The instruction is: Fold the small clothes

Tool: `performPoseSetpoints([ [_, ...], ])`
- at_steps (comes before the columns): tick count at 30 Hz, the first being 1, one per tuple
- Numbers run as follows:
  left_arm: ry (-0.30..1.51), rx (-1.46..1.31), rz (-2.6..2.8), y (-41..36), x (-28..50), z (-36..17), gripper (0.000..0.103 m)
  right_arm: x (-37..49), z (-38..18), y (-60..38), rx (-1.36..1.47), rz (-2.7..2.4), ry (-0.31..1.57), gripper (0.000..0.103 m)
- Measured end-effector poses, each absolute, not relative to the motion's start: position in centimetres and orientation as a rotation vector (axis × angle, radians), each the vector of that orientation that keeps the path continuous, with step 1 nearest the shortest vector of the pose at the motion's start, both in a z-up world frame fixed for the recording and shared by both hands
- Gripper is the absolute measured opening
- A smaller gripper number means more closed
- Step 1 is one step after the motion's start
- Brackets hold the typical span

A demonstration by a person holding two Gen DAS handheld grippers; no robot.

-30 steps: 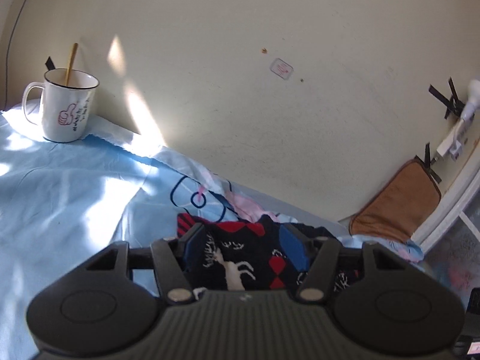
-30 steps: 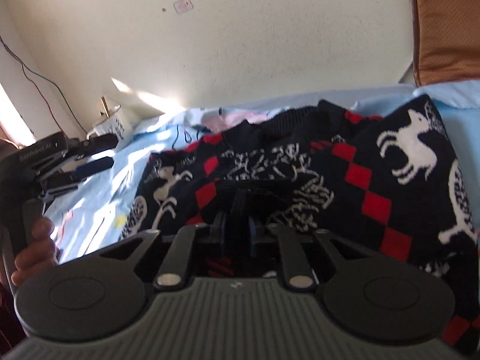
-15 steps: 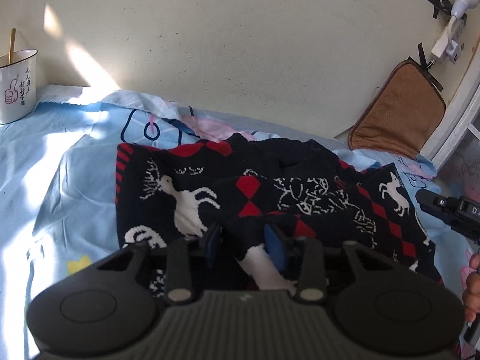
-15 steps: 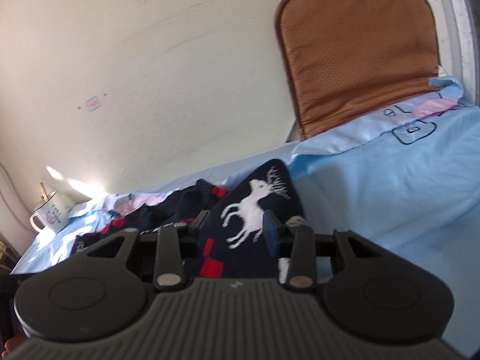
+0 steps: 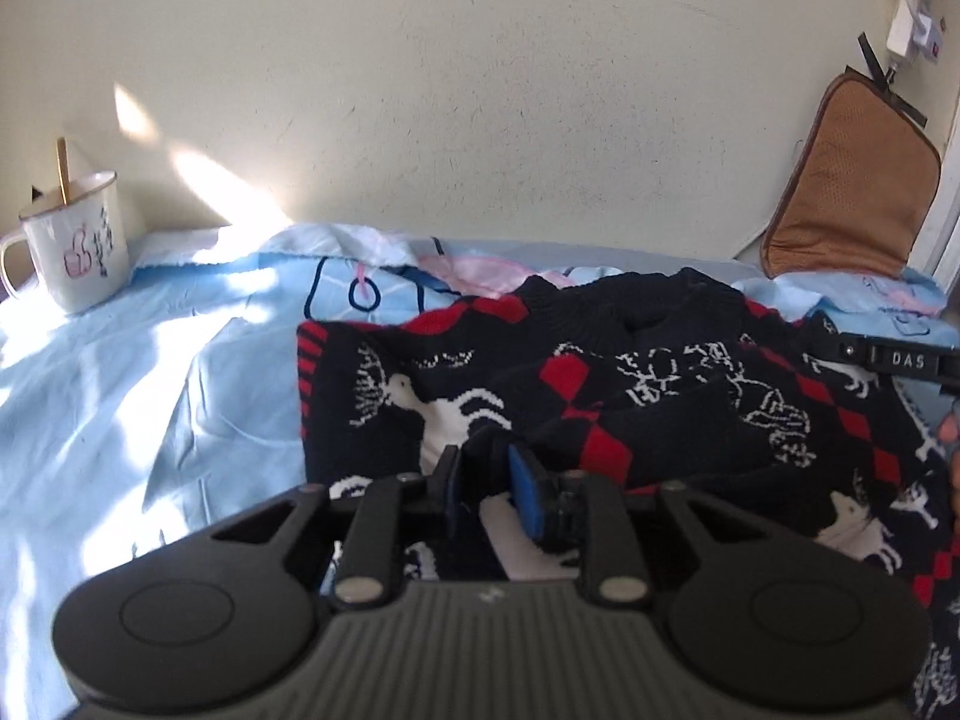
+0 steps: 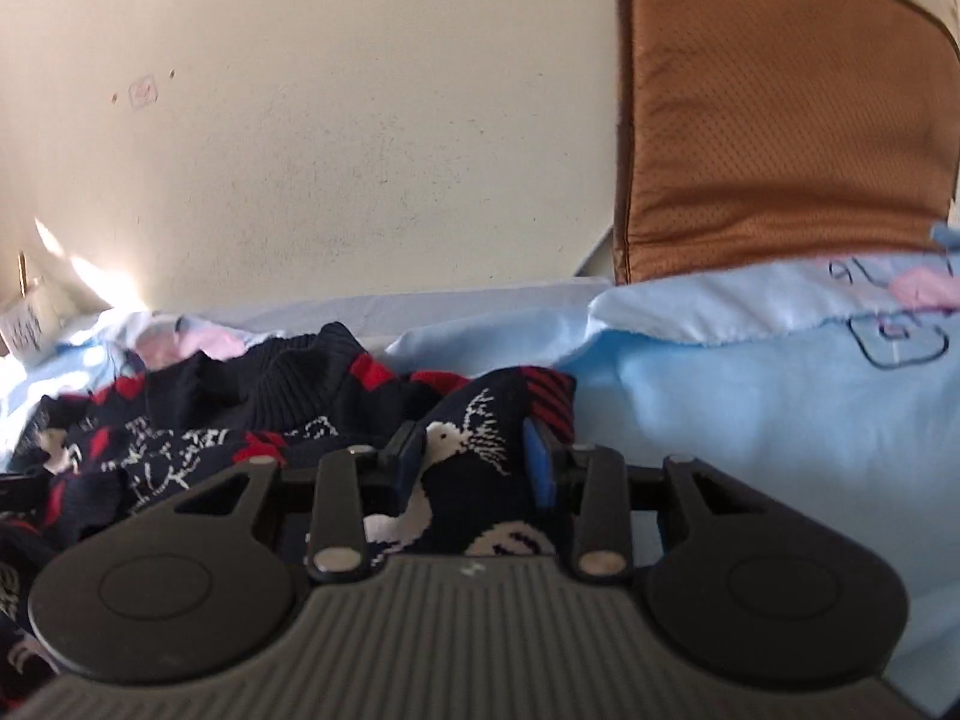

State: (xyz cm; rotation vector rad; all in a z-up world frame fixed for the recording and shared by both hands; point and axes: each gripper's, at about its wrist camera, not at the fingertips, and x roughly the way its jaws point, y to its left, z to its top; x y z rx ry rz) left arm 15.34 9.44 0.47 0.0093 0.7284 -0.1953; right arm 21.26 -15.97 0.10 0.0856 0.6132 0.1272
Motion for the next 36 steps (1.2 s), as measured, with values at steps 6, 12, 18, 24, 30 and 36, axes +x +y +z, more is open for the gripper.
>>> performPoseSetpoints([
  [6, 0.691, 0.082, -0.150, 9.0, 14.6, 0.8, 0.037, 19.8, 0.5, -16.5, 0.104, 0.126, 0.569, 0.046],
  [12, 0.571, -0.003, -0.122, 10.4, 13.4, 3.0, 0.045, 15.3, 2.9, -17.2, 0.174, 0.196, 0.458, 0.045],
  [18, 0.510, -0.106, -0.245, 10.9, 12.5, 4.2, 0.044, 13.5, 1.9, -17.1, 0.135, 0.231, 0.523, 0.035],
  [24, 0.687, -0.011, -0.253, 9.0, 14.3, 1.4, 0.044, 13.8, -0.4, -18.3, 0.151, 0.137, 0.579, 0.031],
  [30, 0.728, -0.009, -0.234, 9.2, 15.1, 0.2, 0.051, 13.4, -0.7, -19.0, 0.201, 0.149, 0.559, 0.032],
  [36, 0.692, -0.025, -0.240, 9.6, 14.6, 1.1, 0.051, 13.3, -0.7, -19.0, 0.216, 0.150, 0.556, 0.032],
])
